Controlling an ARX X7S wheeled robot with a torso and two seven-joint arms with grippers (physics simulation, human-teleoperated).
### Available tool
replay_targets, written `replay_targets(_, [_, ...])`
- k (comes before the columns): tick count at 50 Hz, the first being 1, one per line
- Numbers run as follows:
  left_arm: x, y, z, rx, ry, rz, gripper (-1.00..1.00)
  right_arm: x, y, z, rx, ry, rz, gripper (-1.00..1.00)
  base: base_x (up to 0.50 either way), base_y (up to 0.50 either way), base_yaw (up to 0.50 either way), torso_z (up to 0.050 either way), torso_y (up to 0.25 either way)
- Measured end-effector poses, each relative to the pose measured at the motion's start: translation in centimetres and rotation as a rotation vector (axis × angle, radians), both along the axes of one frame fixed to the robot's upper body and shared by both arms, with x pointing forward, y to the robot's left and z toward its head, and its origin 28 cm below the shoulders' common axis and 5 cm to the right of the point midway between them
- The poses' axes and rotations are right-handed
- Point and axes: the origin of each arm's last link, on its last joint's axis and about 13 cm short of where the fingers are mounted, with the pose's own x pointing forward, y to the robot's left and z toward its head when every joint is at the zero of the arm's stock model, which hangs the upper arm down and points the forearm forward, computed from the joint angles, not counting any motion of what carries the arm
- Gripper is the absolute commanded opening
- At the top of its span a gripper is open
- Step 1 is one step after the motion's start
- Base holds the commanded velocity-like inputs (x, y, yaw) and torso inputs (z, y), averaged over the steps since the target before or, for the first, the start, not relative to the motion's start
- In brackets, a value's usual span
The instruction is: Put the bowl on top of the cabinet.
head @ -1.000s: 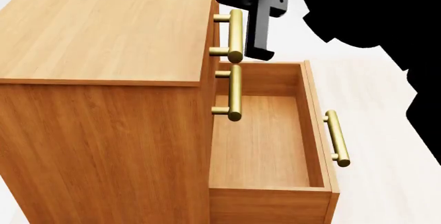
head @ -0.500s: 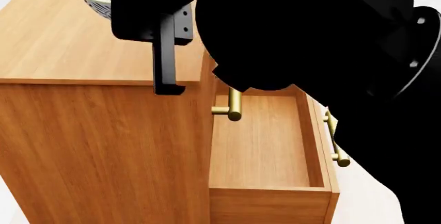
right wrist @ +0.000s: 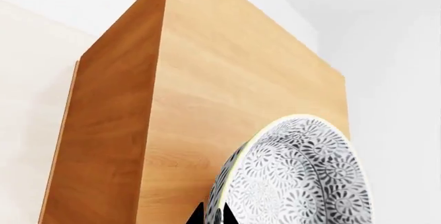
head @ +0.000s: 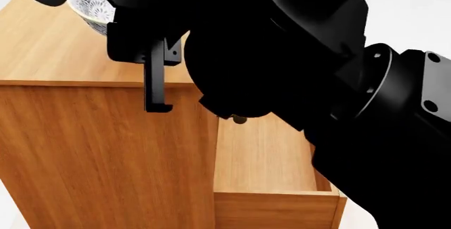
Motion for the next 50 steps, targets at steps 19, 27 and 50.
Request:
replay_targets(19, [0.0,0.0,0.0,0.000,-0.001,0.000,1.00,1.0,-0.1,-1.2,-0.016,-0.008,-0.035,-1.00,0.00,0.00,0.00,0.000,0.000])
replay_targets(27, [0.0,0.0,0.0,-0.001,-0.001,0.000,1.00,1.1,-0.2,-1.5,-0.032,-0.011,-0.040,-1.00,0.00,0.00,0.00,0.000,0.000])
replay_targets(50, [0.0,0.0,0.0,-0.001,-0.002,0.000,1.00,1.2,-0.4,-2.0,-0.060,-0.026,-0.046,-1.00,0.00,0.00,0.00,0.000,0.000])
